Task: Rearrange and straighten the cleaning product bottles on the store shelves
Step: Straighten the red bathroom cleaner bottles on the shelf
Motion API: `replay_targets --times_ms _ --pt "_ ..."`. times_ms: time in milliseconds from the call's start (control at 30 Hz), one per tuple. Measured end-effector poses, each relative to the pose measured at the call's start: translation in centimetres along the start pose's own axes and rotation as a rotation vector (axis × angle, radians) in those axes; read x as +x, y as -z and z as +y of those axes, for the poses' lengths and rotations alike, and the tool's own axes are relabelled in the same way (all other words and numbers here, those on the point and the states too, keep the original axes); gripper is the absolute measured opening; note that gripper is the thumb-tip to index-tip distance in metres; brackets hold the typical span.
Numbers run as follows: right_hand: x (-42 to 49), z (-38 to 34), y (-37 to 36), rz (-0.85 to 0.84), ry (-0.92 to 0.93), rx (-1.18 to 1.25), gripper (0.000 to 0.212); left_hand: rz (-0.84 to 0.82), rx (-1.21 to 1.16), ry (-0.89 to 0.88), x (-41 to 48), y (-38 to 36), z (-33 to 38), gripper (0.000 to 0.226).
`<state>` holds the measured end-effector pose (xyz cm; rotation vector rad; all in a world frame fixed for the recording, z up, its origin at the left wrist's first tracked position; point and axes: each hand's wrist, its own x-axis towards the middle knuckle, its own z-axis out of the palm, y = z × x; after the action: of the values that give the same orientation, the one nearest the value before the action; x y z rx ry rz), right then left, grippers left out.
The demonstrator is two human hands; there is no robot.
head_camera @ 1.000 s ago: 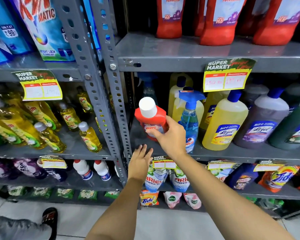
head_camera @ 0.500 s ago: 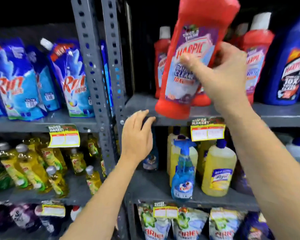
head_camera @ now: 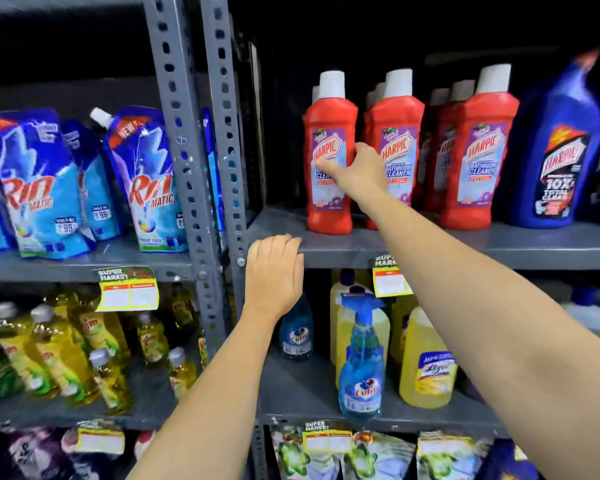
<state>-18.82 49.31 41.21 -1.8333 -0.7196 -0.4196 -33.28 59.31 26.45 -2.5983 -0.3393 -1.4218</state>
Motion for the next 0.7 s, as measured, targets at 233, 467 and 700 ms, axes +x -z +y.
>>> replay_targets --times_ms 233,467,700 --pt "-1.9 2.9 -0.6 -0.213 -0.116 0.011 0.059 0.06 -0.013 -0.006 0.0 -0.4 0.0 0.035" --pt "-1.9 2.9 -1.3 -0.195 -0.097 -0.001 0.063 0.085 -0.002 -0.015 0.0 -0.5 0.0 0.034" --pt "-2.6 3.0 -1.2 -0.246 -0.099 0.079 0.065 0.008 0.02 0.006 -0.1 0.2 0.3 0.035"
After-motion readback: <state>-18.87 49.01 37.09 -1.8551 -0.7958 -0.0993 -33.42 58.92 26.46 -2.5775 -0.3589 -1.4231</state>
